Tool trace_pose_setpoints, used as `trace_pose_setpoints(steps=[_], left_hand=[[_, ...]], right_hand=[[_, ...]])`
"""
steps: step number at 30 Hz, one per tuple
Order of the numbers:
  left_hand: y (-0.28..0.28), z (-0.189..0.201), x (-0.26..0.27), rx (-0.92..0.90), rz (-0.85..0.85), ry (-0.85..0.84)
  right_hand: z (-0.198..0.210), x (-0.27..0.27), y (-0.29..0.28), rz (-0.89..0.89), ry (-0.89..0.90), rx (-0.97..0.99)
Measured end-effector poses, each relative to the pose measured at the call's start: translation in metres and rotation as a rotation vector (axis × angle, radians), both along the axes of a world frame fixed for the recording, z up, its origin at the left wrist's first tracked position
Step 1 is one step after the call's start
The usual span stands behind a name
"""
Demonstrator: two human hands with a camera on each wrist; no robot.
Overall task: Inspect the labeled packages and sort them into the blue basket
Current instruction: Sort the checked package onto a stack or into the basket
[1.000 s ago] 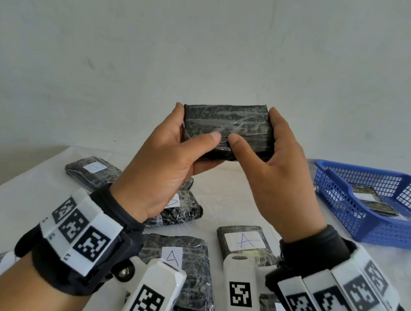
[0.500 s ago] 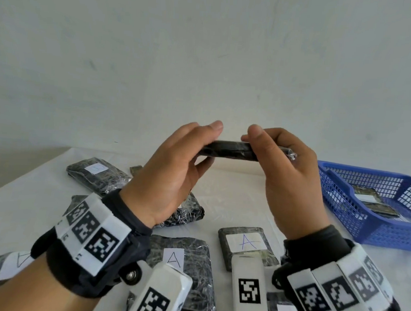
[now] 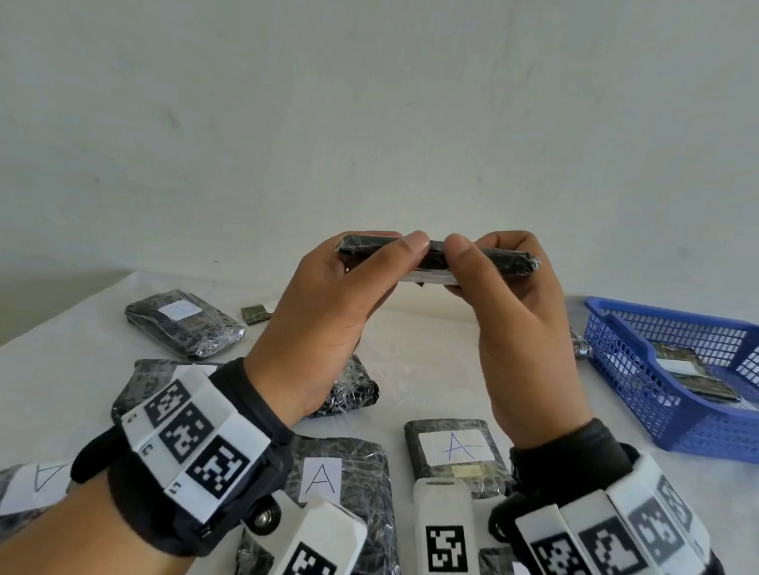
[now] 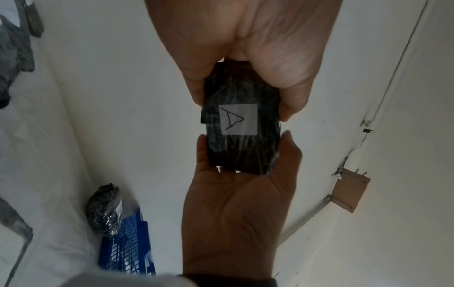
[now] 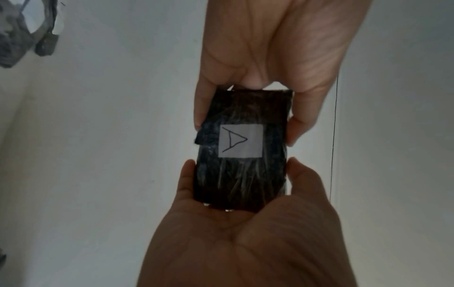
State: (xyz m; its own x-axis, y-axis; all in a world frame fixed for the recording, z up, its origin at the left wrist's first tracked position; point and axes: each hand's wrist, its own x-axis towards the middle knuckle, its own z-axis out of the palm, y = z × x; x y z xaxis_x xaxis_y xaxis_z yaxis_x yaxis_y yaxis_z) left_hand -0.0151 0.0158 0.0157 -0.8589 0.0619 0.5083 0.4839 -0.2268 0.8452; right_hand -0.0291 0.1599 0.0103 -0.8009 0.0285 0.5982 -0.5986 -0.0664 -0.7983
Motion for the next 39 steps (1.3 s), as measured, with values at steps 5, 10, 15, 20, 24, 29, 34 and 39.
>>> trace_pose_setpoints(steps=[5, 10, 15, 20, 24, 29, 34, 39], left_hand=[[-0.001, -0.005, -0.004, -0.017, 0.017, 0.015], [-0.001, -0.006, -0.006, 0.046, -0.016, -0.056], [-0.003, -0.004, -0.004, 0.096, -0.043, -0.096], [-0.002, -0.002, -0.005, 0.148, -0.034, -0.136], [-0.006, -0.002, -0.009, 0.205, -0.034, -0.236], [-0.011, -0.008, -0.015, -0.047, 0.100, -0.275], [-0.010, -0.010, -0.014, -0.155, 0.048, -0.173], [-0.018, -0.010, -0.020, -0.055, 0.147, -0.110]], right_hand=[[-0.002, -0.001, -0.001, 0.009, 0.007, -0.010], [0.001, -0.003, 0.002, -0.002, -0.053, -0.010], [0.001, -0.007, 0.006, 0.031, -0.119, -0.066], [0.002, -0.008, 0.013, 0.133, -0.123, -0.073], [0.006, -0.005, 0.019, 0.091, -0.075, 0.095], [0.007, -0.003, 0.021, -0.251, 0.071, 0.328], [0.000, 0.003, 0.003, -0.393, 0.155, 0.526], [0.000, 0.002, 0.007, -0.260, 0.127, 0.431]])
